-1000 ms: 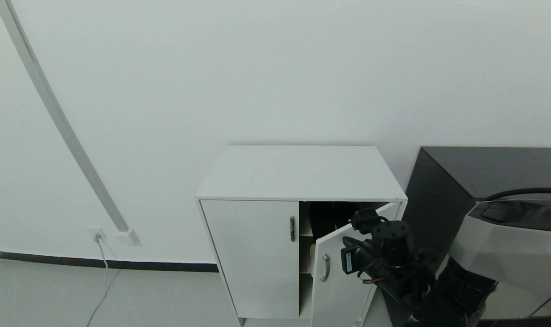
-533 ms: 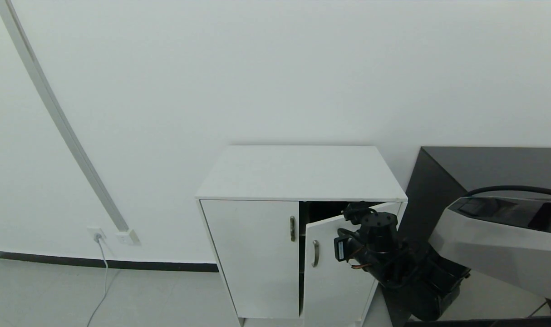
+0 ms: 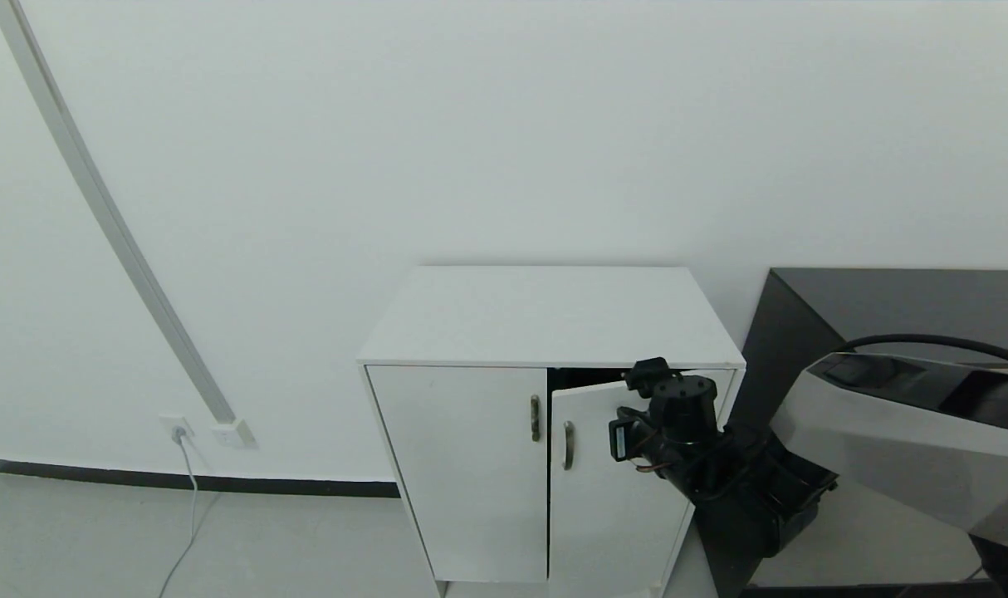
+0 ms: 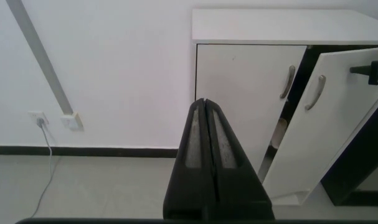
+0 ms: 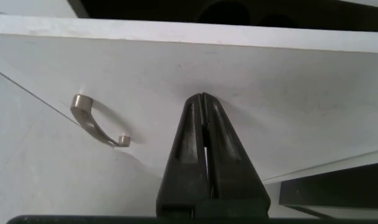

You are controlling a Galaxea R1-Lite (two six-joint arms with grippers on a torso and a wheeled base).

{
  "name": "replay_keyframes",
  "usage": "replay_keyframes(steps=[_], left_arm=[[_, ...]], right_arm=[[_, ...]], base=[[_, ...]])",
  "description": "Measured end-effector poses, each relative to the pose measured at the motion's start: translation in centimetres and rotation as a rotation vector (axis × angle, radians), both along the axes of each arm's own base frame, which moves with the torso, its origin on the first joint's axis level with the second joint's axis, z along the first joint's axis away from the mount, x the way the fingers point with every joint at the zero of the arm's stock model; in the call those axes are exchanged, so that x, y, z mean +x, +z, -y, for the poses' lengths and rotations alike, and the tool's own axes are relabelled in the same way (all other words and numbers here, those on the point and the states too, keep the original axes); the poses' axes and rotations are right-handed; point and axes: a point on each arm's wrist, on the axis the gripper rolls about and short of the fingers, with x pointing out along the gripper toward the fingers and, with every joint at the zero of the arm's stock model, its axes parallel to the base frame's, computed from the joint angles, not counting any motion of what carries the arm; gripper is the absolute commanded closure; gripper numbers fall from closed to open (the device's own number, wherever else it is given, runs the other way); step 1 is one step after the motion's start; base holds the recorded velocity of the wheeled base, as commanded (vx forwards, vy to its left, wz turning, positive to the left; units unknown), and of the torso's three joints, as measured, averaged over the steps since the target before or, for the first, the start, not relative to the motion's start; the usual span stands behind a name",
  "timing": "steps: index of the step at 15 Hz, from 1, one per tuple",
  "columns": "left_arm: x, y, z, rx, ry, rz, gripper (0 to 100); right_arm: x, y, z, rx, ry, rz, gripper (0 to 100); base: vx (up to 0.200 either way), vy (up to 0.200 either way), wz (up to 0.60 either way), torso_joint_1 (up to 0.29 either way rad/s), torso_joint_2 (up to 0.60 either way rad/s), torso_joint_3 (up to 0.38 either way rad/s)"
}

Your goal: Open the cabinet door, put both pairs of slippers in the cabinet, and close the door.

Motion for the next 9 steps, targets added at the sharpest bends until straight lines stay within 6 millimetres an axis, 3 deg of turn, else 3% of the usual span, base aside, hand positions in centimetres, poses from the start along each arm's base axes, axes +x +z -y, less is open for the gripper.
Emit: replay_keyframes(steps=[9], left_arm=[[0.0,0.0,0.0,0.0,0.0,0.0,100]], right_arm=[[2.1,0.1,-0.4,0.006,-0.017,0.01,100]], base=[[0.0,0.0,0.0,0.0,0.0,0.0]])
